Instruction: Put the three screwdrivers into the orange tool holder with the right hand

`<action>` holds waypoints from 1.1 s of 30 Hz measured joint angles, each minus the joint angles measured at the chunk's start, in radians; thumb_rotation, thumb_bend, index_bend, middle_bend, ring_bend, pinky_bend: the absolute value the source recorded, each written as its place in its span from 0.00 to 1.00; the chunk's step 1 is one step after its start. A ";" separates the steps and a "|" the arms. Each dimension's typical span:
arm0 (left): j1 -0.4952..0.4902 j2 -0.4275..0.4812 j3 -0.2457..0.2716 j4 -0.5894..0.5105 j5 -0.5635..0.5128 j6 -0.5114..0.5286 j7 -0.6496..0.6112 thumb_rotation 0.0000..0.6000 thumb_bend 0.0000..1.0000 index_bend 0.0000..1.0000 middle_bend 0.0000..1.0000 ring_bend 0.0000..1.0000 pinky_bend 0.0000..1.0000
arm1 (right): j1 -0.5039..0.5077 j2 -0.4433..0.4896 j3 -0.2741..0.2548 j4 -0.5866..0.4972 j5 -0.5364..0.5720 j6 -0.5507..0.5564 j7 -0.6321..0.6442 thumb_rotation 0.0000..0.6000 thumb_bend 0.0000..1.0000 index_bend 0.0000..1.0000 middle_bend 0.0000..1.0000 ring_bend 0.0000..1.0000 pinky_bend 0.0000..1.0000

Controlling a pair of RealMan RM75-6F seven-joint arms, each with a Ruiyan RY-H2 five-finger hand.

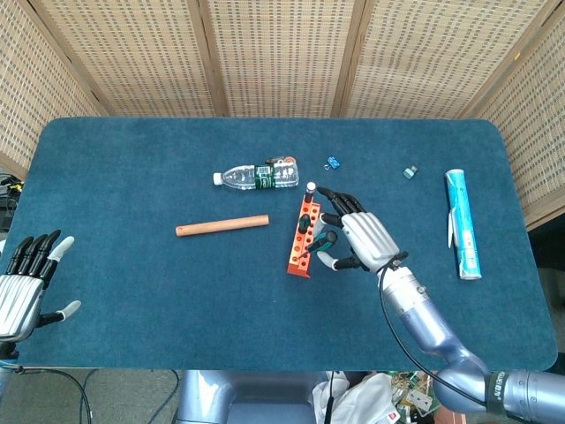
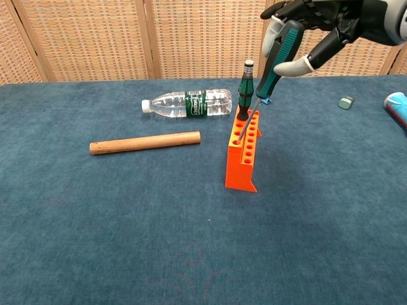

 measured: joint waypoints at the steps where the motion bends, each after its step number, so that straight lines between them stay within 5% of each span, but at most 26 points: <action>1: 0.000 0.000 0.000 0.000 0.000 -0.001 0.001 1.00 0.00 0.00 0.00 0.00 0.00 | 0.002 -0.002 -0.002 0.003 0.000 -0.001 -0.006 1.00 0.40 0.64 0.02 0.00 0.00; 33: -0.006 0.005 -0.005 0.003 -0.016 -0.014 -0.017 1.00 0.00 0.00 0.00 0.00 0.00 | 0.138 -0.137 -0.035 0.074 0.172 0.005 -0.277 1.00 0.40 0.64 0.02 0.00 0.00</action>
